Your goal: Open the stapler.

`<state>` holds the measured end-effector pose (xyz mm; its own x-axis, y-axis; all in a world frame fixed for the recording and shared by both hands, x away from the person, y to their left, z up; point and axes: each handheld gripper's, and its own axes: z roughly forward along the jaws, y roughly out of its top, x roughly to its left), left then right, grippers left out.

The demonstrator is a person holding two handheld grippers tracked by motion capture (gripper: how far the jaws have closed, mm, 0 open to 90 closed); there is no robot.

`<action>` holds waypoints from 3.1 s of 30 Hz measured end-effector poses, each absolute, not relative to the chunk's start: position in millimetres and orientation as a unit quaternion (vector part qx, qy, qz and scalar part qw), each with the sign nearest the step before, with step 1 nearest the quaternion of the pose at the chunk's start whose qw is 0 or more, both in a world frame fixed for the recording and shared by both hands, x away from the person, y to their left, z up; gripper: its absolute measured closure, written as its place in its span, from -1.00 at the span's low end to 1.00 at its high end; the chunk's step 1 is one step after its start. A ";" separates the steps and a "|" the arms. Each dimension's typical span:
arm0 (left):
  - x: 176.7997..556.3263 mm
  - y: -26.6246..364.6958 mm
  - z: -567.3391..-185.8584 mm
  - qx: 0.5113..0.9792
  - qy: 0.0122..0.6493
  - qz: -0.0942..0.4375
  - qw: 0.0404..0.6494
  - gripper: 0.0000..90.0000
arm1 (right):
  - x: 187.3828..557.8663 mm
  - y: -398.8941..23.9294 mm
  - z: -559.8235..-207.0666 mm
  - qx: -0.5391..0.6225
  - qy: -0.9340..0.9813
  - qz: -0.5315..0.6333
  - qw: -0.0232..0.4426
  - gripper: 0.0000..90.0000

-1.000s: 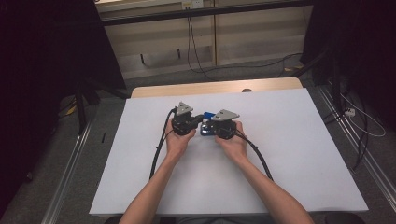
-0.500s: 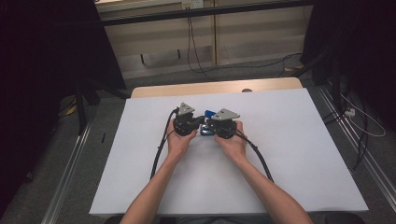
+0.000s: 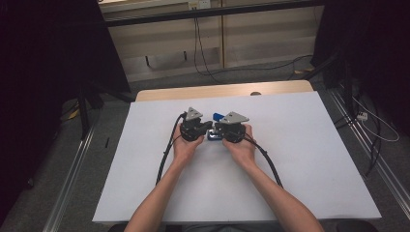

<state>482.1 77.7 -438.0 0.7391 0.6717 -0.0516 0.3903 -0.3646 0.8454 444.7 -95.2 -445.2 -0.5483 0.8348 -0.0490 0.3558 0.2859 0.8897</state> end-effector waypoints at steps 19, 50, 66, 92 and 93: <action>483.0 79.5 -445.3 0.817 0.320 0.148 0.455 1.00 | 447.2 -91.0 -447.5 0.402 0.749 0.452 0.270 1.00; 481.3 77.9 -446.4 0.816 0.317 0.155 0.458 1.00 | 446.9 -106.6 -434.4 0.414 0.733 0.461 0.281 1.00; 480.4 78.5 -447.2 0.817 0.313 0.157 0.458 1.00 | 444.3 -120.0 -428.6 0.426 0.719 0.468 0.286 1.00; 479.4 79.3 -449.3 0.812 0.313 0.160 0.466 1.00 | 442.2 -140.0 -417.6 0.433 0.705 0.476 0.299 1.00; 479.4 79.3 -449.4 0.812 0.312 0.160 0.467 1.00 | 441.9 -140.1 -417.7 0.432 0.706 0.476 0.299 1.00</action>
<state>479.4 79.3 -449.4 0.7540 0.6561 -0.0324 0.3579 -0.3690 0.8578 441.9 -140.1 -417.7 -0.4485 0.8937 -0.0117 0.3248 0.1751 0.9294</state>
